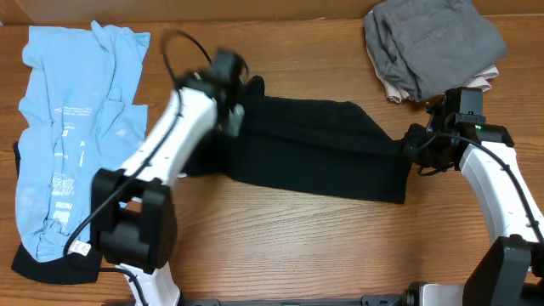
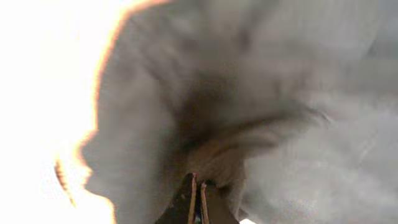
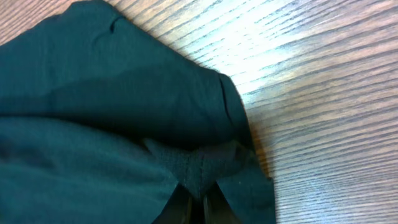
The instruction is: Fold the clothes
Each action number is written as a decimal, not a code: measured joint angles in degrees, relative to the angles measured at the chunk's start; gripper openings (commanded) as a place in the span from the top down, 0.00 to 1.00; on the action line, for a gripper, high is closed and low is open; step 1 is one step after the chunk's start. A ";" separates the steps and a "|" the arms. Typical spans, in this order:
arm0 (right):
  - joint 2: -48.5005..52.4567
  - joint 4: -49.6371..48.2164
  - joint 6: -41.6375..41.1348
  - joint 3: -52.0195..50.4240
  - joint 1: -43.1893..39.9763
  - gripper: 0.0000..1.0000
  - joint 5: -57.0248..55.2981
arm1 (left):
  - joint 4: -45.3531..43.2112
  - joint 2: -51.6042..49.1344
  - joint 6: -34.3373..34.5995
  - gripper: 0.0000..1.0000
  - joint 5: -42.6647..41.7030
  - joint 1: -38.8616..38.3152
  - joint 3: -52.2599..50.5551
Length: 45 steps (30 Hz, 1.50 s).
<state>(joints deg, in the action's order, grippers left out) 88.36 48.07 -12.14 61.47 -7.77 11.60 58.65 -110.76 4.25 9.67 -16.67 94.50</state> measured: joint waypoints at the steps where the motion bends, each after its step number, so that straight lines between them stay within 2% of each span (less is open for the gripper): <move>1: 0.00 -0.04 0.00 0.00 0.00 0.96 0.00 | 1.29 0.00 0.11 0.96 0.11 0.63 3.06; 6: 0.00 -0.04 0.04 0.00 0.00 0.96 0.02 | 3.41 0.11 0.07 0.96 0.42 1.38 11.02; 16: 0.00 -0.02 0.04 0.00 0.00 0.96 0.00 | 4.17 -0.94 0.07 0.96 0.39 -0.15 10.64; 29: 0.00 -0.04 0.15 0.00 0.00 0.96 0.02 | 1.53 -15.93 0.04 0.95 -4.81 -0.24 9.99; 32: 0.00 -0.02 0.15 0.00 0.00 0.96 0.02 | 2.05 -17.79 -0.39 0.75 -5.22 -0.24 9.68; 33: 0.00 -0.04 0.15 0.00 0.00 0.96 0.00 | 3.02 -17.97 -0.66 0.65 -5.35 -0.24 9.68; 35: 0.00 -0.04 0.15 0.00 0.00 0.96 0.02 | 5.84 -17.97 -1.42 0.51 -5.53 -0.24 10.21; 37: 0.00 -0.09 0.17 0.00 0.00 0.96 0.00 | 8.90 -17.97 -1.62 0.44 -5.68 -0.24 11.45; 45: 0.00 -0.07 0.17 0.00 0.00 0.96 0.00 | 17.64 -17.94 -4.17 0.39 -5.66 -0.24 18.05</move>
<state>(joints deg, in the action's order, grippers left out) 88.36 48.01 -11.97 61.47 -7.77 11.60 76.29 -128.70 0.08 4.01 -16.91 112.55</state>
